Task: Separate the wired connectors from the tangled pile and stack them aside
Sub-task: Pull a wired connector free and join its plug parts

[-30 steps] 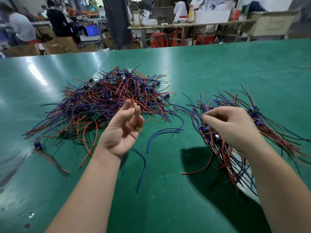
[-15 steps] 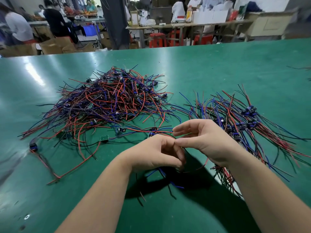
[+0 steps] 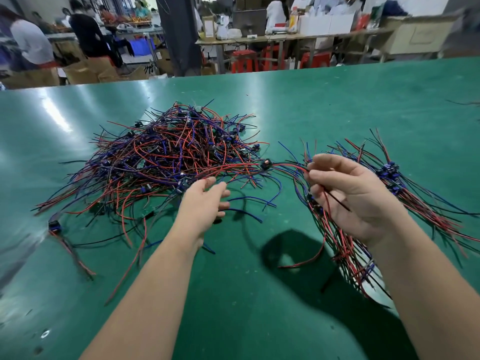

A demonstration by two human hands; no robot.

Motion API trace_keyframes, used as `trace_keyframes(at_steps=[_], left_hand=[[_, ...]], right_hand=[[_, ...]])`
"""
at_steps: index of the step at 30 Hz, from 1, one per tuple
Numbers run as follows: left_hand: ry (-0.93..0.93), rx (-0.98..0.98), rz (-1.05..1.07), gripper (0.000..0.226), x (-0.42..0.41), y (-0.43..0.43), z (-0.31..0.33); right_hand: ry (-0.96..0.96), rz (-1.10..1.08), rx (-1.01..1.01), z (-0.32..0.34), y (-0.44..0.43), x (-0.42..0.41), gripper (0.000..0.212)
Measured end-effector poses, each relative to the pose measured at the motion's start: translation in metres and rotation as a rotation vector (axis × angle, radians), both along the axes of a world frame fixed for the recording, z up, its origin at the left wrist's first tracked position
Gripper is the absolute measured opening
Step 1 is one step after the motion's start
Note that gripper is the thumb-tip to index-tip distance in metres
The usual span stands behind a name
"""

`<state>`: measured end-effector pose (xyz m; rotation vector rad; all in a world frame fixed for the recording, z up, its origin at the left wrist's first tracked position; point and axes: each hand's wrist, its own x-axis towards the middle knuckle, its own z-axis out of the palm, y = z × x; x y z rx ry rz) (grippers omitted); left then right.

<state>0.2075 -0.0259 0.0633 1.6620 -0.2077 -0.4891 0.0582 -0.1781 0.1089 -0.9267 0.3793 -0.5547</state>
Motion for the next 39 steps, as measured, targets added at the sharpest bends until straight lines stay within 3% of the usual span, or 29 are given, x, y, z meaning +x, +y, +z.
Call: trace_keyframes(at_steps=[3,6,10,15,17,21,23,27,32,36,39], left_hand=[[0.195,-0.104,-0.170,0.036,-0.012,-0.002,0.008],[0.295,-0.246,-0.375,0.057,-0.023,-0.005,0.014],[0.313,-0.449,-0.355,0.040,-0.029,-0.007,0.018],[0.248,-0.493,-0.359,0.032,-0.033,-0.004,0.019],[0.232,-0.490,-0.378,0.029,-0.036,-0.003,0.022],[0.189,-0.454,-0.416,0.023,-0.040,-0.001,0.026],[0.168,-0.417,-0.470,0.022,-0.045,0.000,0.027],[0.158,-0.384,-0.567,0.030,-0.052,-0.001,0.025],[0.205,-0.436,-0.642,0.046,-0.061,-0.005,0.023],[0.298,-0.429,-0.602,0.042,-0.063,-0.008,0.023],[0.311,-0.356,-0.562,0.023,-0.060,-0.009,0.021]], right_hand=[[-0.061,0.060,-0.023,-0.001,0.004,-0.001,0.022],[-0.040,0.206,-0.243,-0.004,0.012,-0.002,0.020],[0.146,0.458,-0.658,-0.010,0.019,-0.004,0.026],[0.300,0.673,-0.805,-0.010,0.020,-0.006,0.018],[0.303,0.576,-0.777,-0.011,0.019,-0.005,0.014],[0.274,0.306,-0.368,-0.011,0.015,0.002,0.010],[0.233,0.292,-0.257,-0.011,0.014,0.003,0.025],[0.108,0.306,-0.220,-0.013,0.018,0.005,0.024],[0.084,0.331,-0.253,-0.015,0.013,0.004,0.018],[0.067,0.320,-0.231,-0.014,0.012,0.004,0.010],[0.154,0.252,-0.339,-0.016,0.012,0.005,0.008]])
